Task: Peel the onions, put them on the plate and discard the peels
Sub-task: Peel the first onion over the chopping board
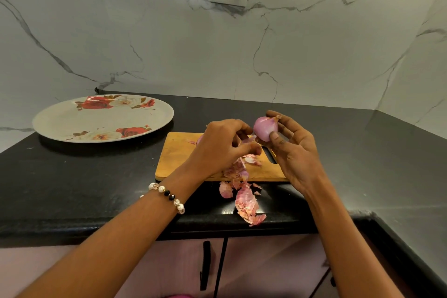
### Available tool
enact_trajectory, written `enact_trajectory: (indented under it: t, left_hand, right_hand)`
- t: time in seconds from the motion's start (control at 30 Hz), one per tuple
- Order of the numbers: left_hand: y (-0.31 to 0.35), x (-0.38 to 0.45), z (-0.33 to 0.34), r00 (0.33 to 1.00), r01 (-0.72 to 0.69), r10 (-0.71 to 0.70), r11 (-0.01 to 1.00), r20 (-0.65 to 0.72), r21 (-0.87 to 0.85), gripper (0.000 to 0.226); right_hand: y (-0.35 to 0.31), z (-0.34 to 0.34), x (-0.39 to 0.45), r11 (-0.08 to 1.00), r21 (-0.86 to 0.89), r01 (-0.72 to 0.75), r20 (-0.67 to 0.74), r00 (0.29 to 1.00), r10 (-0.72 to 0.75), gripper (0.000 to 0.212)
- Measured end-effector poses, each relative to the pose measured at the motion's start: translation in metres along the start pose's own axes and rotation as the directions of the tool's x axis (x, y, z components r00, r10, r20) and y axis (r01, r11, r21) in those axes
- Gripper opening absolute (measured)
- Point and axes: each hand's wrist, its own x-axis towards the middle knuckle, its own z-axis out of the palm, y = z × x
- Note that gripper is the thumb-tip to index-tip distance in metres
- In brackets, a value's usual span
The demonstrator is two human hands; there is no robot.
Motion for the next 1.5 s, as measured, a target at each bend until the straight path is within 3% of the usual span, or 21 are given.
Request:
enact_trajectory:
  t: [0.13, 0.37, 0.47, 0.57, 0.63, 0.73, 0.83, 0.97, 1.5]
  left_hand:
    - [-0.0022, -0.0003, -0.002, 1.0, -0.005, 0.004, 1.0, -0.027, -0.026, 0.022]
    - [-0.0009, 0.0, -0.0071, 0.998, 0.063, -0.06, 0.99, 0.03, -0.125, 0.019]
    - [-0.0021, 0.0006, -0.0075, 0.999, 0.026, -0.024, 0.996, 0.029, -0.086, 0.027]
    - [-0.003, 0.0004, -0.0057, 0.999, -0.021, 0.021, 1.0, 0.025, -0.017, 0.035]
    - [-0.004, -0.0001, -0.0034, 0.999, -0.053, 0.053, 0.999, 0.001, 0.01, 0.031]
    - [-0.0041, -0.0001, -0.0015, 0.996, -0.076, 0.077, 0.997, -0.042, 0.028, 0.032]
    - [-0.0029, 0.0006, -0.0031, 0.994, -0.07, 0.071, 0.997, -0.082, 0.012, 0.042]
    - [-0.0044, 0.0013, -0.0035, 0.989, -0.098, 0.103, 0.994, -0.11, 0.052, 0.026]
    - [-0.0036, -0.0019, -0.0028, 0.978, -0.192, 0.198, 0.977, -0.059, 0.091, 0.018]
  right_hand:
    - [0.0012, -0.0005, -0.0005, 0.999, -0.033, 0.035, 0.039, 0.999, -0.034, 0.035]
    - [0.002, -0.0025, 0.0001, 0.999, 0.021, 0.035, 0.066, 0.997, -0.037, 0.037]
    - [0.0001, -0.0036, 0.0013, 0.992, 0.119, 0.032, 0.071, 0.997, -0.041, 0.066]
    - [-0.0012, -0.0055, 0.0028, 0.983, 0.178, 0.034, 0.036, 0.998, -0.041, 0.076]
    - [-0.0003, -0.0057, 0.0022, 0.99, 0.137, 0.035, 0.024, 0.999, -0.039, 0.073]
    - [0.0012, -0.0054, 0.0017, 0.997, 0.062, 0.041, 0.038, 0.998, -0.044, 0.033]
    - [0.0002, -0.0051, 0.0002, 0.999, -0.016, 0.038, 0.081, 0.996, -0.037, 0.048]
    - [0.0017, -0.0035, -0.0007, 0.995, -0.091, 0.037, 0.137, 0.99, -0.024, 0.054]
    - [0.0034, 0.0008, -0.0022, 0.973, -0.226, 0.049, 0.195, 0.981, -0.004, 0.055]
